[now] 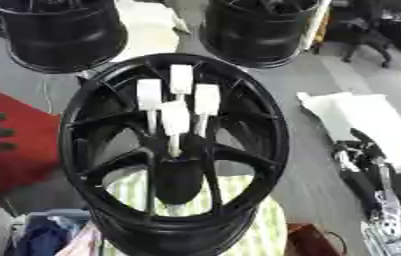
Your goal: Pull the pin out of the wheel hub.
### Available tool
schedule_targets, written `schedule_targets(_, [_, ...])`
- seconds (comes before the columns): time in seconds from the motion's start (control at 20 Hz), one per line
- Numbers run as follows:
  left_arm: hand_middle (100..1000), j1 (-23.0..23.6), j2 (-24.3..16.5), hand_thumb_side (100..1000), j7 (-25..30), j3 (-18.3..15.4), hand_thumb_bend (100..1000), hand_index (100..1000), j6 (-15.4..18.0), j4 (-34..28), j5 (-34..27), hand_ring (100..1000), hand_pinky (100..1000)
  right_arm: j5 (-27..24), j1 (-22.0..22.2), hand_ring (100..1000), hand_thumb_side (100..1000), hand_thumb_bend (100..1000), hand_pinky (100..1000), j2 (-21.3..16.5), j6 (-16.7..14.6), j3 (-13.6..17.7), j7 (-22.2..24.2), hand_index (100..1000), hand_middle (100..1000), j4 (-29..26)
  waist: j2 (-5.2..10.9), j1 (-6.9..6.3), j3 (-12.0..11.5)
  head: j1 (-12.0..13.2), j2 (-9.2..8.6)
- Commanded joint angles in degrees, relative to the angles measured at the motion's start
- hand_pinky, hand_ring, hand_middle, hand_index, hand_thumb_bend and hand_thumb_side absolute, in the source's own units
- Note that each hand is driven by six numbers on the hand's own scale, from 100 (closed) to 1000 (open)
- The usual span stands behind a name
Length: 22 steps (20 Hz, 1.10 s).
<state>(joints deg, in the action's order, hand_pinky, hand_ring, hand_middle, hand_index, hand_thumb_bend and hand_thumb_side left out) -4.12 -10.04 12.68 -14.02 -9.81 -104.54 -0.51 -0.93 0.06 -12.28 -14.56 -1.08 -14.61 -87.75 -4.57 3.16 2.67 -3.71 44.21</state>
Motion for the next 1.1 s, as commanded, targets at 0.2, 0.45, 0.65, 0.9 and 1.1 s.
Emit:
schedule_targets(0.2, [784, -0.40, -0.38, 519, -0.25, -0.37, 134, 909, 0.08, -0.98, -0.20, 741, 695, 0.28, -0.33, 599, 398, 194, 657, -0.40, -0.09, 0.28, -0.09, 881, 636, -0.68, 0.83, -0.22, 0.08, -0.09, -0.09])
schedule_targets(0.45, [784, -0.41, -0.38, 518, -0.28, -0.38, 136, 909, 0.08, -0.99, -0.21, 742, 695, 0.27, -0.32, 599, 398, 195, 657, -0.38, -0.10, 0.28, -0.11, 881, 636, -0.68, 0.84, -0.23, 0.08, -0.08, -0.09])
schedule_targets(0.65, [784, -0.49, -0.52, 519, -0.32, -0.40, 139, 909, 0.11, -1.02, -0.20, 744, 695, 0.26, -0.30, 599, 398, 195, 657, -0.39, -0.08, 0.28, -0.13, 881, 636, -0.66, 0.84, -0.24, 0.08, -0.05, -0.09])
schedule_targets(0.9, [784, -1.15, -1.89, 519, -1.04, -0.85, 154, 908, 0.62, -1.33, -0.26, 745, 695, 0.22, -0.30, 599, 398, 196, 657, -0.48, -0.09, 0.27, -0.15, 881, 636, -0.63, 0.89, -0.35, 0.05, 0.02, -0.09])
schedule_targets(1.1, [785, -2.18, -4.38, 523, -1.98, -1.29, 167, 907, 1.40, -1.57, -0.66, 746, 695, 0.29, -0.30, 599, 398, 196, 657, -0.62, -0.09, 0.29, -0.17, 881, 636, -0.59, 0.97, -0.50, -0.03, -0.06, -0.09])
